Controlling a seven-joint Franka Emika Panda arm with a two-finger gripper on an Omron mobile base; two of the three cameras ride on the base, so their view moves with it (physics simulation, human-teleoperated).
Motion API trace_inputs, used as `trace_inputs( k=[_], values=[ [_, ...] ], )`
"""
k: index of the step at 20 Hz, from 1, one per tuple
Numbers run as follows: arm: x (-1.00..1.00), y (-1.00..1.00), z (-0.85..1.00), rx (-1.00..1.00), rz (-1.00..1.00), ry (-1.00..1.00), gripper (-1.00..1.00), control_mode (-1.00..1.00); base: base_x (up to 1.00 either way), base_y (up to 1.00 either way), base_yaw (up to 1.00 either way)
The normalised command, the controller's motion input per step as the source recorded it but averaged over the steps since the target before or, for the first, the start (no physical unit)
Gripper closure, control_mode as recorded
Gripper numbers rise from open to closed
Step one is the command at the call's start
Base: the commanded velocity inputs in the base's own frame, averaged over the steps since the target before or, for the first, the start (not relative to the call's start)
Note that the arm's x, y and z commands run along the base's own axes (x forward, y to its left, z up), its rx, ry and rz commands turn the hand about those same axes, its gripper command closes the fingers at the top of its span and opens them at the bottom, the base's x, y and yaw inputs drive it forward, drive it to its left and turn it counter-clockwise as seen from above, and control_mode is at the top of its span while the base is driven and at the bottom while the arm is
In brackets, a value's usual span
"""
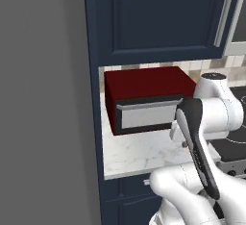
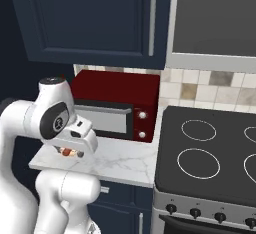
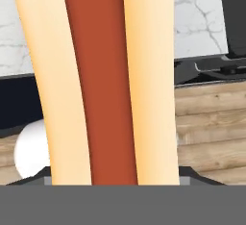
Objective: Store the hot dog in the freezer for long-term storage. Close the freezer door after placing the cooked food.
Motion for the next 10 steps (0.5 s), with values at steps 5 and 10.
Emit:
trace_inputs(
  k=[5,10],
  values=[
    [-0.13,0.0,0.67,-0.1,-0.17,0.18,1.0,-1.0,0.0,0.0,0.0],
    [-0.24,0.0,0.16,-0.03,-0.08,0.04,1.0,-1.0,0.0,0.0,0.0]
  ],
)
